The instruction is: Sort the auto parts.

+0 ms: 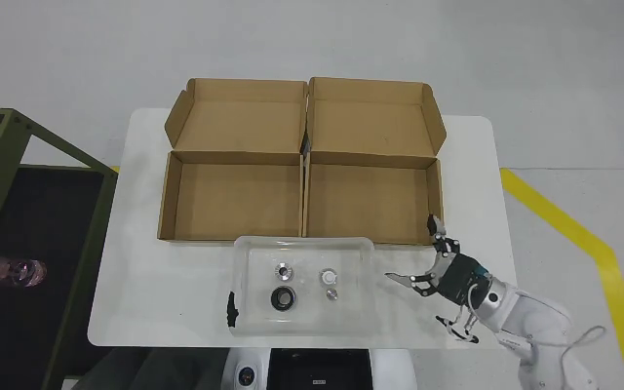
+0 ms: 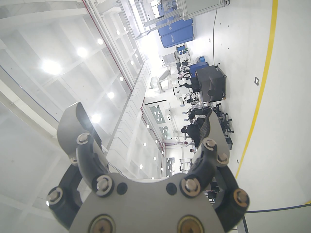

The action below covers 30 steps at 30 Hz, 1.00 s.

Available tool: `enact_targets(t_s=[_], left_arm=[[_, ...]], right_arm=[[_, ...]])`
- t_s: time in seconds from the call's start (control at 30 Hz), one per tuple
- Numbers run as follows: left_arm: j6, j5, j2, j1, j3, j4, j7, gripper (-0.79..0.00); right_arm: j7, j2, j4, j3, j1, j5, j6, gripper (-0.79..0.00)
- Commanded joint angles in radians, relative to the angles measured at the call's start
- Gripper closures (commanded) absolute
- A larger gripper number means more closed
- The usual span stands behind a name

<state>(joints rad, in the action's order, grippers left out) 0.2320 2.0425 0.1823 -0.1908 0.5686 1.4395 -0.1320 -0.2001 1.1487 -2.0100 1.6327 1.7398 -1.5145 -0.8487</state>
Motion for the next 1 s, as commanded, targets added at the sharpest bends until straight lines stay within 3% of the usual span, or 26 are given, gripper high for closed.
enact_targets(t_s=[0.0, 0.43, 0.97], left_arm=[[0.000, 0.000, 0.000, 0.000, 0.000, 0.000, 0.000, -0.785], [0.000, 0.000, 0.000, 0.000, 0.000, 0.000, 0.000, -0.785], [0.000, 0.000, 0.000, 0.000, 0.000, 0.000, 0.000, -0.785]], right_arm=[[0.031, -0.002, -0.008, -0.024, -0.019, 0.003, -0.030, -0.785], [0.232, -0.005, -0.009, -0.218, -0.146, 0.043, -0.115, -0.785], [0.429, -0.002, 0.020, -0.418, -0.279, 0.086, -0.137, -0.785]])
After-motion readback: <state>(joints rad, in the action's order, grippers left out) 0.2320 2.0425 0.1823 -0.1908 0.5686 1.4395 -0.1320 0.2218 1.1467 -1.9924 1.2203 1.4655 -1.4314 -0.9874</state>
